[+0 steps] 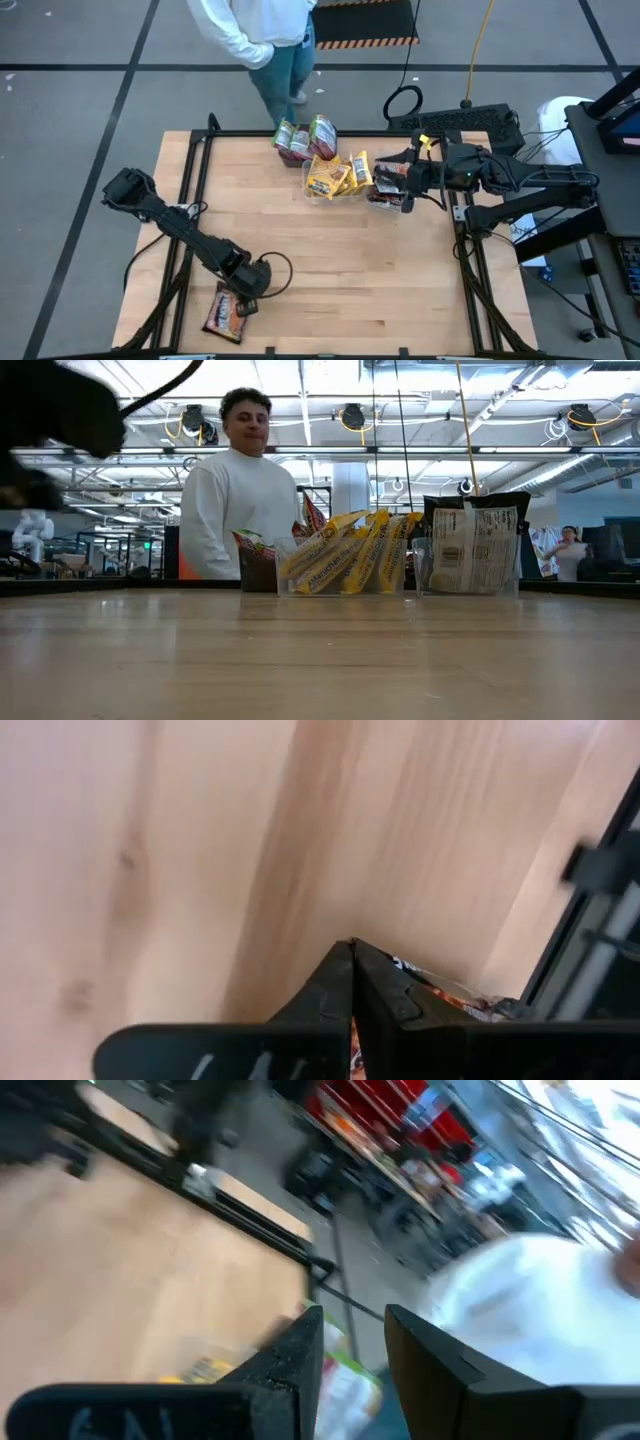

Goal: Sort Maruchan noodles
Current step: Put the black noodle pack into the right transparent bin

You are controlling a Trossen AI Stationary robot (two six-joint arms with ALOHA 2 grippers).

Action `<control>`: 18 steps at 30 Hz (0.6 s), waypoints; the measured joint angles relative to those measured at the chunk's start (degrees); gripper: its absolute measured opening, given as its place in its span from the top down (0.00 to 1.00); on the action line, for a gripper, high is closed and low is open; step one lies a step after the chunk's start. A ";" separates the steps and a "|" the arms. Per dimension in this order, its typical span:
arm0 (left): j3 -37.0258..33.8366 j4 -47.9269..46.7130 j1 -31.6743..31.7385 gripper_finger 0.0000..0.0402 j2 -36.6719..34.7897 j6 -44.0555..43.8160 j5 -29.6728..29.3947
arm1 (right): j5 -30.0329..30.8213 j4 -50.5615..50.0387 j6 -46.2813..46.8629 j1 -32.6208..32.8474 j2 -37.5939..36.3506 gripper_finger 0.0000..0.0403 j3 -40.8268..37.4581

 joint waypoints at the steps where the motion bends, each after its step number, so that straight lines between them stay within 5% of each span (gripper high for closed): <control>1: 1.27 -1.24 0.43 1.00 -0.02 0.22 -1.15 | 1.96 0.03 -0.06 0.00 -0.11 0.75 0.00; 9: 12.79 -10.08 3.63 1.00 -0.07 5.94 -12.63 | 14.42 -2.44 -0.14 0.00 -2.85 0.75 0.04; 18: 24.02 -13.72 8.32 1.00 -0.13 14.80 -23.62 | 17.42 -9.11 3.17 0.00 -7.39 0.75 0.02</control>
